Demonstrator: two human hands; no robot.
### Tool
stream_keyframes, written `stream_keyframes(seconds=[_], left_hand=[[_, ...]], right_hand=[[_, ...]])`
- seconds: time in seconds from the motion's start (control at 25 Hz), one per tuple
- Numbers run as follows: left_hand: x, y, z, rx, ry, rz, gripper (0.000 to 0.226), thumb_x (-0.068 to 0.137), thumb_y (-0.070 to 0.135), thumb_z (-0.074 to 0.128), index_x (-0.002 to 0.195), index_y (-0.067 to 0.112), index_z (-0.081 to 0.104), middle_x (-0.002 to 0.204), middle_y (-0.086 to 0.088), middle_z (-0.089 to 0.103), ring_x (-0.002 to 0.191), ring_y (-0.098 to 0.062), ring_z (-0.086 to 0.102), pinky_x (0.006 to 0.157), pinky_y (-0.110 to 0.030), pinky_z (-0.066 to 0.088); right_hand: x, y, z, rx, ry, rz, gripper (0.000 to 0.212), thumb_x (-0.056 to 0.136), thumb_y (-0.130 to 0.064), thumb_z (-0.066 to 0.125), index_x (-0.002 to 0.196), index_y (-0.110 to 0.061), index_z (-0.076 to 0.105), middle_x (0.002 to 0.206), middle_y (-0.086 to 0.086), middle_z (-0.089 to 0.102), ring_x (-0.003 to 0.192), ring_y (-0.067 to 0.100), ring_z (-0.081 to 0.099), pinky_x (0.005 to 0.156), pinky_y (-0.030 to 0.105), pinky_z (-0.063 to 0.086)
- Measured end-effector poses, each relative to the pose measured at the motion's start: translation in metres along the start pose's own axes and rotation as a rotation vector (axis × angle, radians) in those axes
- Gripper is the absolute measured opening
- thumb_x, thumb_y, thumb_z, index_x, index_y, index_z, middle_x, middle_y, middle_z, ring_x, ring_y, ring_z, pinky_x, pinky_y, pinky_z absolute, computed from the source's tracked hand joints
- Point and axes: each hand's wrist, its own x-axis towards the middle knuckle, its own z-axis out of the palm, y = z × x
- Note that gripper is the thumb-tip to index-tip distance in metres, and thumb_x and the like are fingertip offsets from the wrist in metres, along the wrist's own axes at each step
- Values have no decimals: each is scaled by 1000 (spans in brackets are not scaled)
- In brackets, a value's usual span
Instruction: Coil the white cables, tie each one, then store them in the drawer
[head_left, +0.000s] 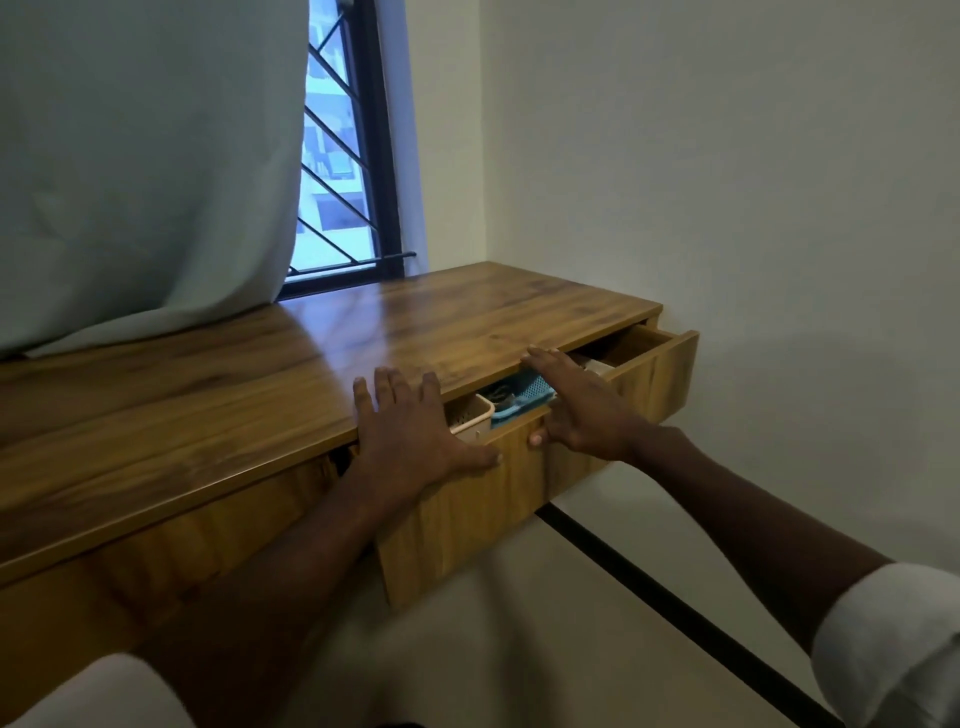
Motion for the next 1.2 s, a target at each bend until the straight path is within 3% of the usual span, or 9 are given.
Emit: stream_keyframes(seconds=[0.12, 0.24, 0.32, 0.44, 0.6, 0.8, 0.92, 1.04, 1.2], left_hand=[[10, -12, 7, -17, 68, -8, 111, 71, 96, 53, 158, 31, 31, 161, -20, 38, 149, -41, 33, 120, -59, 24], [13, -17, 17, 85, 192, 25, 89, 84, 84, 56, 153, 32, 38, 151, -17, 50, 137, -37, 49, 107, -49, 45], [17, -17, 25, 125, 249, 17, 81, 89, 75, 60, 153, 31, 37, 149, -17, 52, 134, -36, 51, 103, -46, 47], [25, -18, 38, 153, 312, 1, 71, 95, 62, 62, 152, 28, 36, 148, -18, 53, 132, -36, 53, 101, -45, 50], [29, -22, 44, 158, 354, 3, 67, 96, 59, 62, 151, 26, 40, 145, -16, 56, 130, -34, 56, 98, -44, 52], [28, -26, 39, 112, 353, 20, 67, 95, 58, 65, 151, 29, 42, 140, -12, 60, 125, -29, 59, 91, -40, 52], [15, -35, 29, 56, 340, 95, 67, 95, 55, 67, 151, 29, 42, 140, -8, 60, 123, -25, 59, 89, -38, 53], [-10, -53, 17, -60, 319, 172, 65, 96, 57, 63, 150, 27, 45, 146, -6, 58, 127, -24, 58, 97, -42, 51], [-39, -101, -13, -162, 482, 94, 53, 103, 50, 55, 143, 16, 57, 142, -10, 63, 129, -31, 58, 106, -48, 43]], right_hand=[[22, -7, 23, 49, 109, -11, 114, 79, -37, 88, 166, -29, 14, 175, -6, 10, 161, 22, 10, 123, 59, 29], [43, -10, 37, 48, 114, 3, 106, 81, -31, 87, 165, -28, 21, 173, -5, 19, 160, 22, 14, 123, 58, 28], [53, -13, 46, 44, 154, 4, 90, 81, -29, 86, 158, -26, 39, 165, -2, 38, 156, 23, 28, 122, 58, 29], [64, -21, 59, -73, 352, 45, 68, 74, -38, 88, 135, -29, 58, 137, -6, 63, 131, 22, 55, 112, 53, 36], [71, -25, 66, -210, 397, 104, 55, 74, -43, 84, 123, -33, 59, 123, -11, 64, 117, 19, 60, 109, 51, 31], [69, -48, 53, -225, 312, 166, 53, 73, -37, 85, 117, -29, 58, 116, -7, 63, 112, 21, 59, 102, 46, 40], [67, -62, 48, -190, 234, 212, 52, 76, -31, 82, 120, -23, 56, 118, -1, 60, 112, 24, 58, 93, 42, 46], [56, -79, 38, -71, 117, 242, 56, 81, -22, 70, 134, -16, 52, 134, 6, 54, 130, 27, 48, 108, 47, 39], [56, -136, 34, -72, 257, 76, 62, 91, -21, 61, 151, -15, 45, 160, 7, 43, 150, 24, 35, 120, 54, 29]])
